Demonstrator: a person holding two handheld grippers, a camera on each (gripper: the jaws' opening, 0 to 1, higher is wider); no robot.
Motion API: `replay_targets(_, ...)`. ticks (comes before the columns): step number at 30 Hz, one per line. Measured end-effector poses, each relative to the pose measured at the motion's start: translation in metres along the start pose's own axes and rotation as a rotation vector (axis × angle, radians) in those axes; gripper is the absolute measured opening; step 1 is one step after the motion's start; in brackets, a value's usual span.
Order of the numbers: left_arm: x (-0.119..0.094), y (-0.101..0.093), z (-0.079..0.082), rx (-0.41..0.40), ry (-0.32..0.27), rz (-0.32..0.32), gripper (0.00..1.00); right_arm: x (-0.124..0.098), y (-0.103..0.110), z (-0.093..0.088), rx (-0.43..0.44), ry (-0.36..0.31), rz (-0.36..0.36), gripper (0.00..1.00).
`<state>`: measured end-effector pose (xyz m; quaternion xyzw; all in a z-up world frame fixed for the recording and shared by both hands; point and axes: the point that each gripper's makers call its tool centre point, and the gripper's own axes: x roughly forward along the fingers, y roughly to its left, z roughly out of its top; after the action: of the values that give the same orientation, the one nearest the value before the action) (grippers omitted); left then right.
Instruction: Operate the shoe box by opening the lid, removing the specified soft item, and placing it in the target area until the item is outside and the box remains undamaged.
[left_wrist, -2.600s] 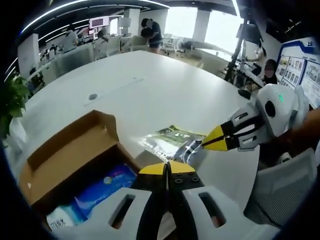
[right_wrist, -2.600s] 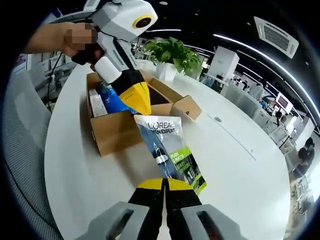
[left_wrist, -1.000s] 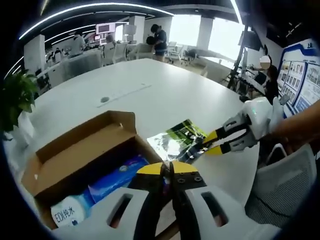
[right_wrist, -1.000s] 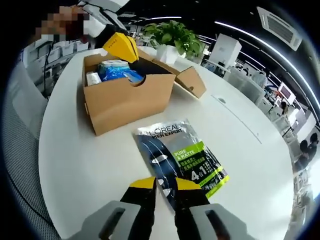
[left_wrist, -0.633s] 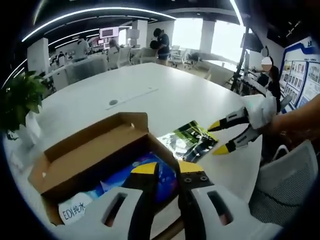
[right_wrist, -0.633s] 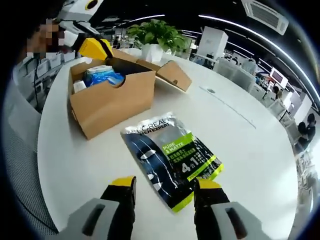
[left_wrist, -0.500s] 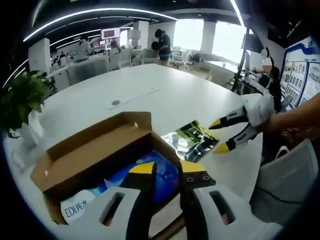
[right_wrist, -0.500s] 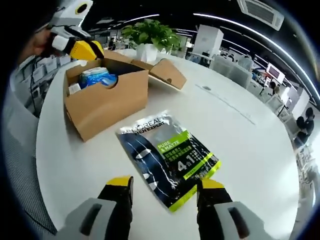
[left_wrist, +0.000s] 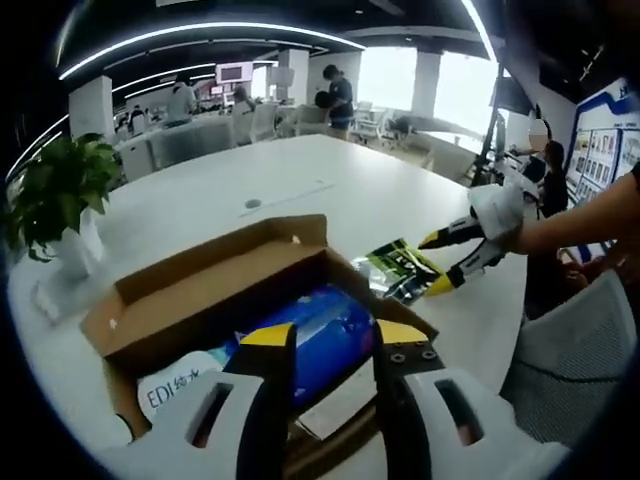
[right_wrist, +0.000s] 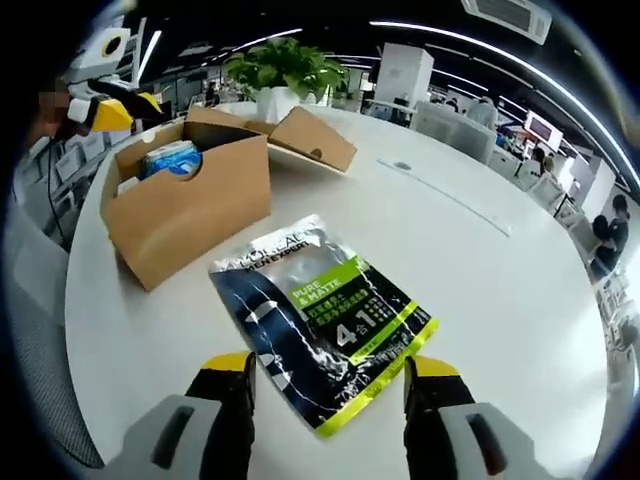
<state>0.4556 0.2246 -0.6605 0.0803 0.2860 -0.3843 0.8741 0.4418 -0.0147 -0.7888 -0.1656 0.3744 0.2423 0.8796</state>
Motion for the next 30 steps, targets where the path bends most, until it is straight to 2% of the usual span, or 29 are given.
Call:
replay_targets(12, -0.029, 0.03, -0.009, -0.041, -0.032, 0.056, 0.33, 0.011, 0.002, 0.003, 0.014, 0.003, 0.103, 0.61)
replay_targets(18, -0.043, 0.045, -0.015, -0.063, -0.042, 0.095, 0.33, 0.01, 0.0, 0.004, -0.003, 0.003, 0.078, 0.62)
replay_targets(24, -0.05, 0.052, -0.023, -0.071, -0.034, 0.11, 0.33, 0.01, -0.003, 0.002, 0.032, 0.008, 0.063, 0.66)
replay_targets(27, -0.056, 0.055, -0.027, -0.078, -0.035, 0.119, 0.33, 0.009, -0.006, 0.002, 0.02, 0.001, 0.043, 0.68)
replay_targets(30, -0.061, 0.056, -0.031, -0.083, -0.034, 0.128, 0.33, 0.008, -0.009, -0.002, 0.073, 0.021, 0.032, 0.72)
